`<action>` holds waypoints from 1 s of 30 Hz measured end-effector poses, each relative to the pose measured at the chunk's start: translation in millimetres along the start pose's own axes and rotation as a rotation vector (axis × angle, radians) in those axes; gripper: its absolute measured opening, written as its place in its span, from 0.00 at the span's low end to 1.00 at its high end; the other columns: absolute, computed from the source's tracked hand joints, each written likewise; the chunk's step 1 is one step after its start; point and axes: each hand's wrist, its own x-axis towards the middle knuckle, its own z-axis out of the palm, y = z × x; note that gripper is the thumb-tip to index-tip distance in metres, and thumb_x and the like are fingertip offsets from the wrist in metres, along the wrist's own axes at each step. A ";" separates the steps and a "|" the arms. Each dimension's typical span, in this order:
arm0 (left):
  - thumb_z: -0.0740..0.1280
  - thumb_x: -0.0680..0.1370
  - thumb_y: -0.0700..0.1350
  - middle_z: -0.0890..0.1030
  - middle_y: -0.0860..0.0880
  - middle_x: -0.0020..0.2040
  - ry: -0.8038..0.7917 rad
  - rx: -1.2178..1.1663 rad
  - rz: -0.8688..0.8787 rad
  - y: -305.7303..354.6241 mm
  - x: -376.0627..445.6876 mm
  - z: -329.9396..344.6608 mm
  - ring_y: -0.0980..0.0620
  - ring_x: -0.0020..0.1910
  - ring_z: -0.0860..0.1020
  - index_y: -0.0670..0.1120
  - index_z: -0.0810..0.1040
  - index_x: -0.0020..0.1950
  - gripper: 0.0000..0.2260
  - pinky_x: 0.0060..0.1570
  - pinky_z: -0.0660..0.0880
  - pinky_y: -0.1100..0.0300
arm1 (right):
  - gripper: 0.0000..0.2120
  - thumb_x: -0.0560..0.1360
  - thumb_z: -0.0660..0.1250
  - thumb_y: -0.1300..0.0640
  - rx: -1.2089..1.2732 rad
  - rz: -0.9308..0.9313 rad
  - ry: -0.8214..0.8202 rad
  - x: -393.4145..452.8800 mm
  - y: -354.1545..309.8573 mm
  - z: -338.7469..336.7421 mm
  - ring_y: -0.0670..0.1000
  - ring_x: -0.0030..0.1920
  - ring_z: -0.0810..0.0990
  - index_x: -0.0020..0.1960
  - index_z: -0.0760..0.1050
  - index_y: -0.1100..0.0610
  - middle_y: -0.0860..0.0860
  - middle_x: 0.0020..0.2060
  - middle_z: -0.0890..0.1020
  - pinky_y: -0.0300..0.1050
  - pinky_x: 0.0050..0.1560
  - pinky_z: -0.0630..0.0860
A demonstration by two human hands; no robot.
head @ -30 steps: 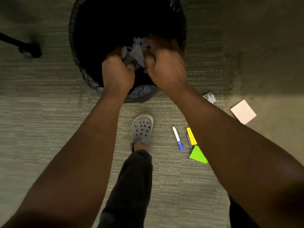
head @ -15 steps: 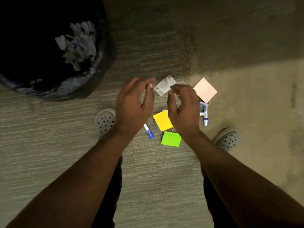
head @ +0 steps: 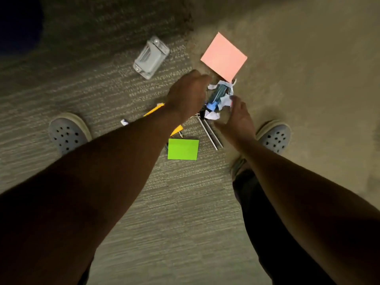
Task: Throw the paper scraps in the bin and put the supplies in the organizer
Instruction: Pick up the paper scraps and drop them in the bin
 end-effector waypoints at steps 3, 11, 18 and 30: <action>0.65 0.76 0.42 0.76 0.43 0.58 -0.062 0.082 0.001 11.6 27.7 22.3 0.40 0.56 0.76 0.48 0.75 0.62 0.14 0.52 0.75 0.48 | 0.38 0.68 0.72 0.44 0.045 -0.023 0.051 12.3 3.6 14.1 0.59 0.55 0.77 0.71 0.62 0.55 0.56 0.60 0.73 0.49 0.50 0.74; 0.58 0.78 0.39 0.78 0.40 0.57 0.020 0.259 0.002 28.3 48.3 41.5 0.39 0.57 0.75 0.41 0.73 0.58 0.10 0.50 0.69 0.47 | 0.25 0.73 0.69 0.57 -0.060 -0.047 0.082 16.8 1.4 27.5 0.64 0.54 0.78 0.69 0.66 0.57 0.59 0.64 0.71 0.52 0.48 0.74; 0.64 0.71 0.34 0.82 0.41 0.45 0.163 -0.079 -0.105 2.2 37.5 40.3 0.44 0.43 0.79 0.43 0.81 0.44 0.08 0.40 0.75 0.53 | 0.12 0.73 0.63 0.63 0.047 -0.071 0.145 13.1 6.5 22.2 0.62 0.47 0.81 0.56 0.78 0.57 0.60 0.49 0.82 0.48 0.45 0.74; 0.63 0.70 0.35 0.85 0.50 0.41 0.349 -0.430 -0.539 -1.7 -73.8 -72.4 0.53 0.37 0.81 0.48 0.85 0.42 0.12 0.39 0.73 0.63 | 0.08 0.71 0.73 0.59 0.635 0.291 0.196 -37.4 -49.9 -50.8 0.51 0.32 0.84 0.36 0.80 0.48 0.48 0.33 0.84 0.56 0.43 0.82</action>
